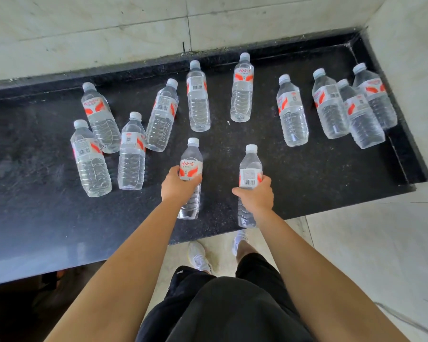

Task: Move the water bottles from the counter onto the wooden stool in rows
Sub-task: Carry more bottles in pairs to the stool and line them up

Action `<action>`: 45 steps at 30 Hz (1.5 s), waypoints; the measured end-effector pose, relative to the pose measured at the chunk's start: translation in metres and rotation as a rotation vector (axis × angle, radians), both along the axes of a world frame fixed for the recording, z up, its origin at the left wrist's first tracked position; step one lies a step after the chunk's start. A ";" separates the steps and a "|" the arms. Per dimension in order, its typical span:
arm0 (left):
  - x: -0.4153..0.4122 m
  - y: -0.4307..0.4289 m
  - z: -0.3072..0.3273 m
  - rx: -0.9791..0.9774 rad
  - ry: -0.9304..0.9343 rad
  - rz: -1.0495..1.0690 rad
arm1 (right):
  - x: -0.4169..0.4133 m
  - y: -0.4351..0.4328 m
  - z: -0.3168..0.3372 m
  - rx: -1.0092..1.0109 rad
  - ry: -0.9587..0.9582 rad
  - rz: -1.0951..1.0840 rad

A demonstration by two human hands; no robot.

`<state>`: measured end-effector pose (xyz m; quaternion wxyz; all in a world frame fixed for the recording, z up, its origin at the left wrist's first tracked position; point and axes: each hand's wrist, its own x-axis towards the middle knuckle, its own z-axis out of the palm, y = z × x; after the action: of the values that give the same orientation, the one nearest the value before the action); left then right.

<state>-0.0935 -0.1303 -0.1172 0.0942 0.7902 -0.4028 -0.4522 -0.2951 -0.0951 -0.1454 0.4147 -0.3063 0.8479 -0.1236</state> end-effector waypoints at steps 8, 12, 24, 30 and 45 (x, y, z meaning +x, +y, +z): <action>0.009 0.043 0.025 -0.125 0.067 0.150 | 0.004 0.032 0.051 -0.235 -0.030 -0.084; 0.016 0.057 0.056 -0.322 0.131 0.248 | 0.023 0.031 0.080 -0.435 -0.070 -0.096; 0.033 0.112 0.181 -0.753 0.042 0.707 | 0.068 -0.005 0.175 -0.749 -0.244 0.536; 0.021 0.201 0.206 -0.867 -0.099 1.085 | 0.108 0.029 0.186 -0.827 -0.375 0.751; 0.041 0.567 0.256 -1.107 -0.460 1.614 | 0.250 0.349 0.240 -0.871 -0.756 1.325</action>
<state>-0.0527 0.4363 0.1390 0.6466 0.7400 0.0914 0.1614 -0.0452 0.2540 0.0945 0.5007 -0.8050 0.1790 -0.2631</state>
